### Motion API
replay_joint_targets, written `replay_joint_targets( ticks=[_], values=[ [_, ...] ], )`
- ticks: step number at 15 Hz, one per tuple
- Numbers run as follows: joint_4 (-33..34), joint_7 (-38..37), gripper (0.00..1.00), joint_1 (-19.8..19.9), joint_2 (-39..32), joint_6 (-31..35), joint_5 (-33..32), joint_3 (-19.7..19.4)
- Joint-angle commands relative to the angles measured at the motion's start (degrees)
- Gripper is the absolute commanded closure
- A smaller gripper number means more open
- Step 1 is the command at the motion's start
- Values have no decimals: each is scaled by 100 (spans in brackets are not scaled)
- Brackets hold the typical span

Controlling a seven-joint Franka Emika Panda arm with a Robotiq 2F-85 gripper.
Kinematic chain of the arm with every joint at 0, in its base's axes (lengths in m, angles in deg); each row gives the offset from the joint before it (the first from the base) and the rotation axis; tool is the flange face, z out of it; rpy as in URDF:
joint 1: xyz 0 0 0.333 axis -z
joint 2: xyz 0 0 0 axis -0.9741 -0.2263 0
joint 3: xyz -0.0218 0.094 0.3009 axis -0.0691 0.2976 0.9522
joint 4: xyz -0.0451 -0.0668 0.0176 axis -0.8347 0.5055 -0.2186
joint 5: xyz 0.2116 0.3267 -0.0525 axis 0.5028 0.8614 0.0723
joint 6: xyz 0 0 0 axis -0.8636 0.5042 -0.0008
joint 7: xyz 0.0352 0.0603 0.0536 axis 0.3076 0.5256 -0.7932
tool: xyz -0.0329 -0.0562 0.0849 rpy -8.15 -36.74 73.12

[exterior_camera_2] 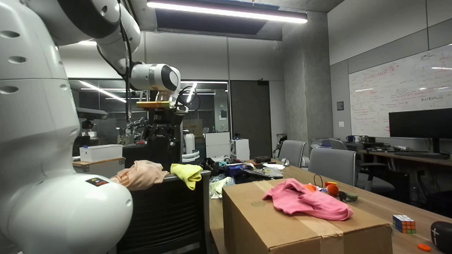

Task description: Remove the two t-shirts and yellow towel from the backrest and put them on the brown box

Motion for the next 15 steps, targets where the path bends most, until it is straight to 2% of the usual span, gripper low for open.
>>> replay_joint_targets(
  ticks=[1,6,9,15],
  values=[
    [-252,-211,0,-143,125,327,104,154],
    [-506,-323,0,-392,174,530,49,456],
    [-414,-450,0,-510,74,442,92,588],
    [-255,-251,0,-594,-49,354,220,586]
  ],
)
